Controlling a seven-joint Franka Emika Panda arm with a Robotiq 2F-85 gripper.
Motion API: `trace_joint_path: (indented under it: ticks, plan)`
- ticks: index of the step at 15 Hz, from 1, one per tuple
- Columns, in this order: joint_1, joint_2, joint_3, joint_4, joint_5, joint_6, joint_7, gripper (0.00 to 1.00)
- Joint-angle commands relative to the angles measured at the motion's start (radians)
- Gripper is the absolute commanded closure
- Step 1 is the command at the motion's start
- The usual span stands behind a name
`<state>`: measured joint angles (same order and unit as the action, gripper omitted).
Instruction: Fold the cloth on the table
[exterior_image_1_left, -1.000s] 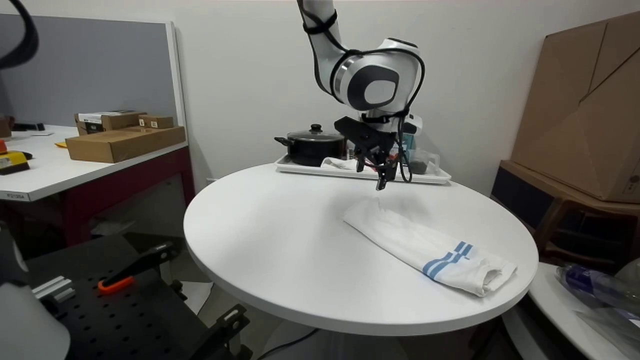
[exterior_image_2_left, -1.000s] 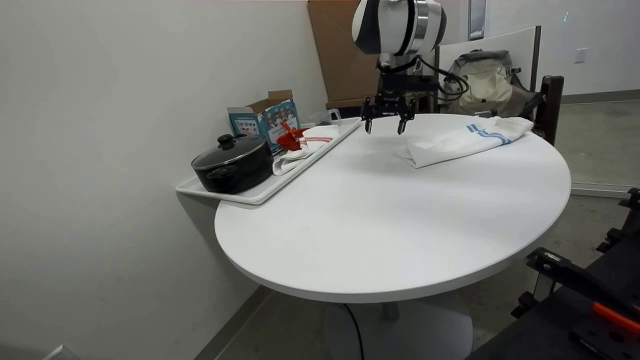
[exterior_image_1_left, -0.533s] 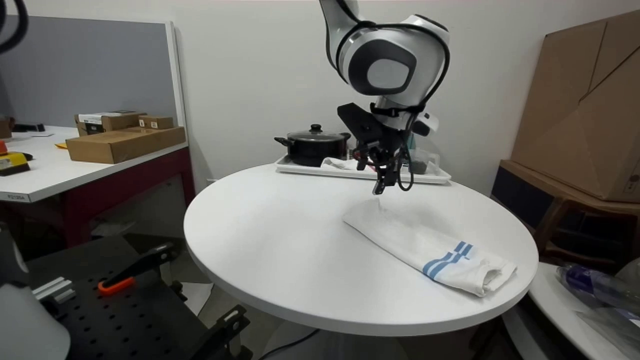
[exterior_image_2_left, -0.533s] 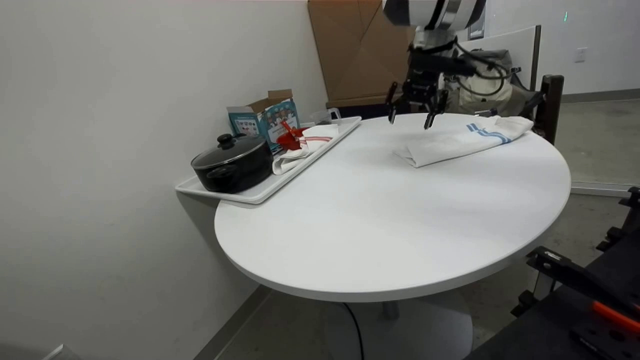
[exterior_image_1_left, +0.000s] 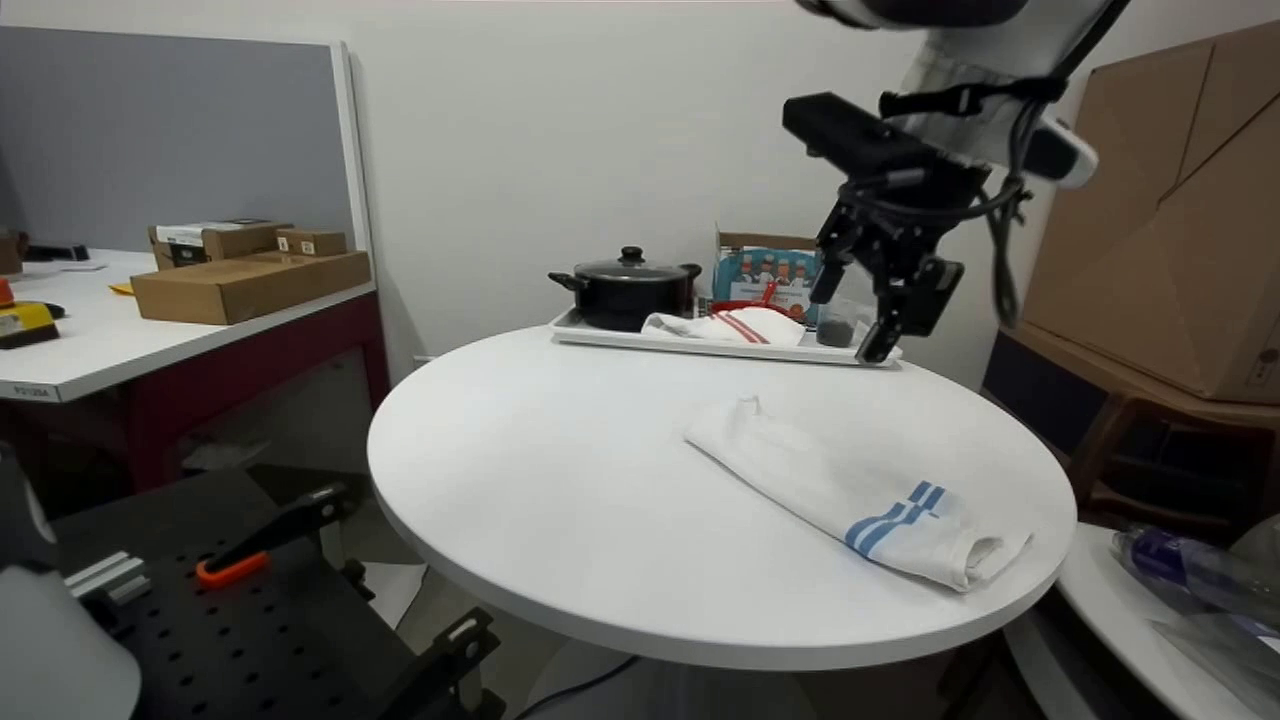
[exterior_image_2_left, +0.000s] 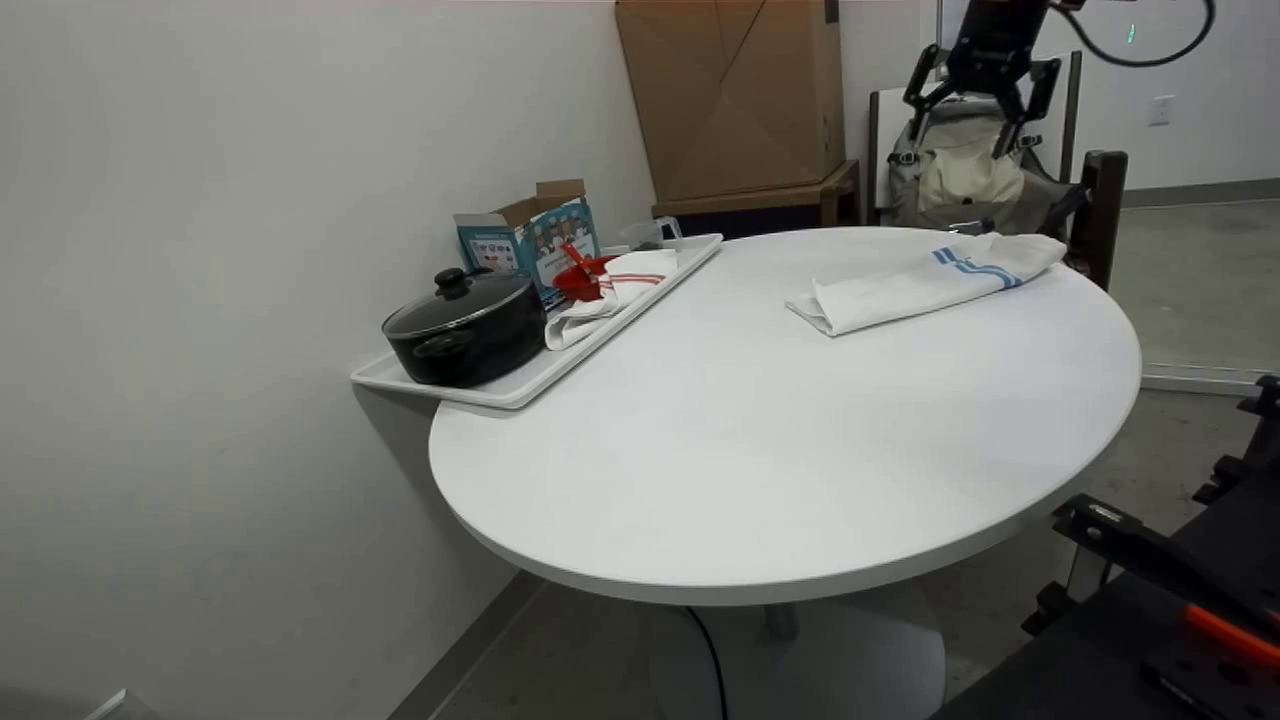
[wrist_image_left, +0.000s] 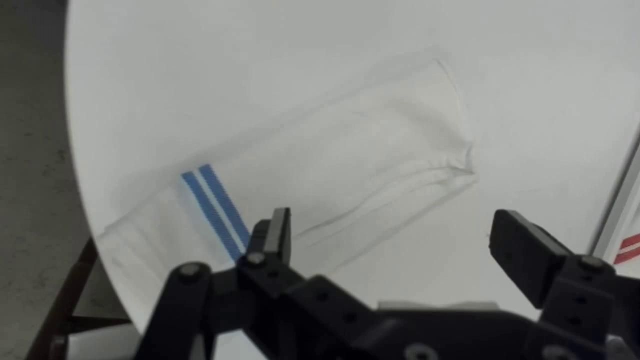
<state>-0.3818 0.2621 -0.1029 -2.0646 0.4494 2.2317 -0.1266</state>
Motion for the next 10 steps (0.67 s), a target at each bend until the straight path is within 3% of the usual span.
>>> trace_joint_path:
  ticks: [1, 5, 10]
  plan:
    - [-0.001, -0.002, -0.089, 0.029, -0.090, -0.124, -0.002, 0.00]
    - [-0.003, 0.021, -0.153, 0.081, -0.203, -0.182, -0.001, 0.00]
    - [0.003, 0.035, -0.176, 0.134, -0.357, -0.146, -0.032, 0.00]
